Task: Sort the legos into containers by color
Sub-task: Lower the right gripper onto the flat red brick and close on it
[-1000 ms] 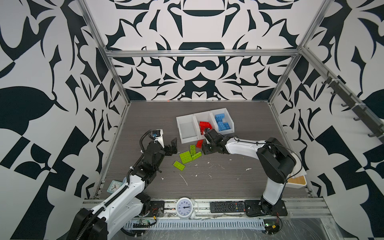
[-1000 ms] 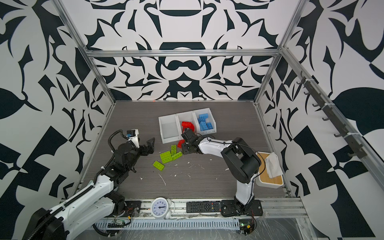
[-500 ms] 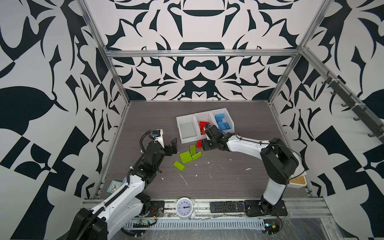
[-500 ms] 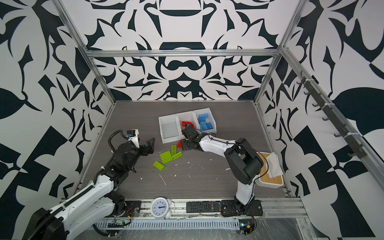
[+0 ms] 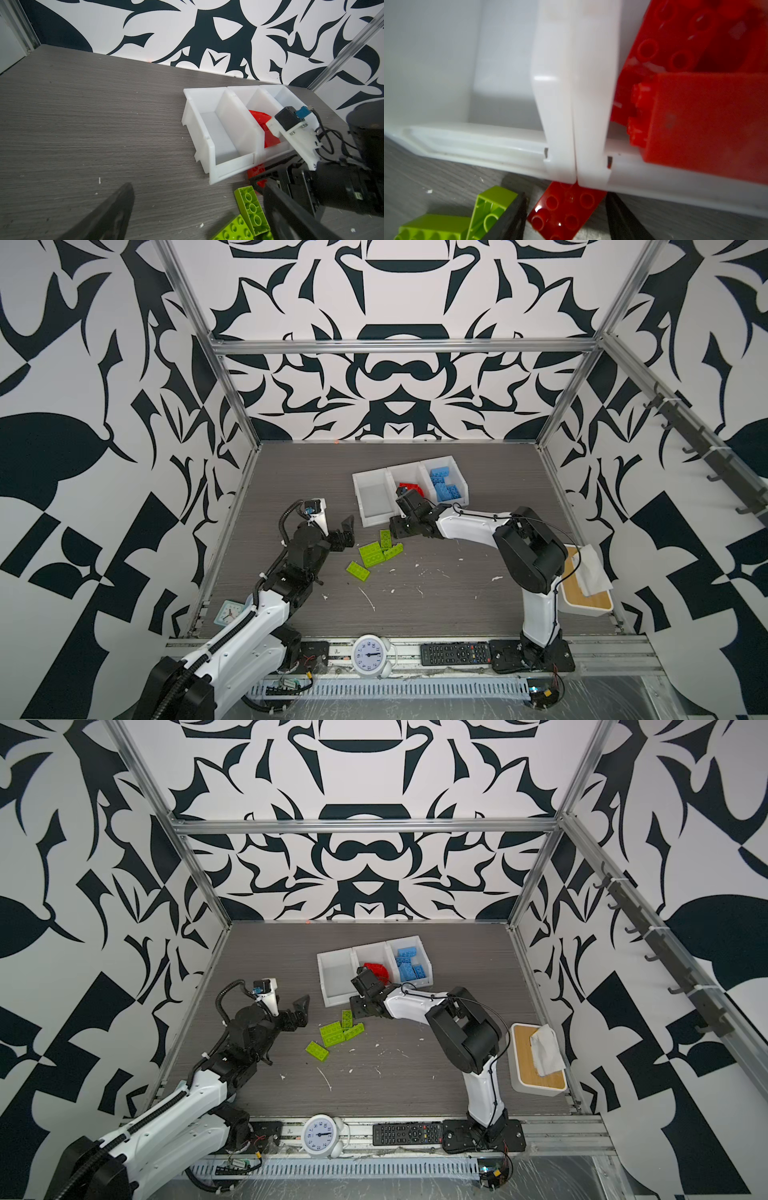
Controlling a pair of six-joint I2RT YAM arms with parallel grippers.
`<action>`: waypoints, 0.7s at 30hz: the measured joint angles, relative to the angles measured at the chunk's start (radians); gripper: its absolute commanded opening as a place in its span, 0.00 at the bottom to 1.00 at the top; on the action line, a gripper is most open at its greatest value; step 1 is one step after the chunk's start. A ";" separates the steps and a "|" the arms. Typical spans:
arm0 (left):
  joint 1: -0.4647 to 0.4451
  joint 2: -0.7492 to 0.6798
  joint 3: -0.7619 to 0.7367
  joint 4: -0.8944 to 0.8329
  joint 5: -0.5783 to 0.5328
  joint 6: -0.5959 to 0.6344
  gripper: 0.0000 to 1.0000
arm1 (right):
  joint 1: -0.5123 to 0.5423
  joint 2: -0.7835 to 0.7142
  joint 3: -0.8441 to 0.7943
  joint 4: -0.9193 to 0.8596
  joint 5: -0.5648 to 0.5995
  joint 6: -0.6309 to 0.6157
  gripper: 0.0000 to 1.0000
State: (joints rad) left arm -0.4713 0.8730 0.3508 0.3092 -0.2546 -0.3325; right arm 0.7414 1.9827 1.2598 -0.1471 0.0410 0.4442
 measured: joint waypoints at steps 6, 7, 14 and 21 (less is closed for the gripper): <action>0.000 -0.001 0.000 0.000 0.000 0.000 0.99 | 0.000 -0.008 -0.015 -0.025 0.035 -0.008 0.61; 0.000 -0.001 0.000 0.000 0.000 0.000 0.99 | 0.000 -0.014 -0.027 -0.026 0.039 -0.009 0.61; 0.000 -0.004 0.000 0.000 0.000 0.000 0.99 | -0.029 -0.107 -0.139 -0.059 0.051 -0.023 0.60; 0.000 -0.003 -0.001 0.000 0.000 0.000 0.99 | -0.039 -0.112 -0.134 -0.067 0.031 -0.072 0.61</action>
State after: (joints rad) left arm -0.4713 0.8700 0.3496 0.3096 -0.2543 -0.3328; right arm 0.7029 1.8706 1.1255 -0.2138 0.0723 0.3725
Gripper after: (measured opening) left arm 0.994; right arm 0.606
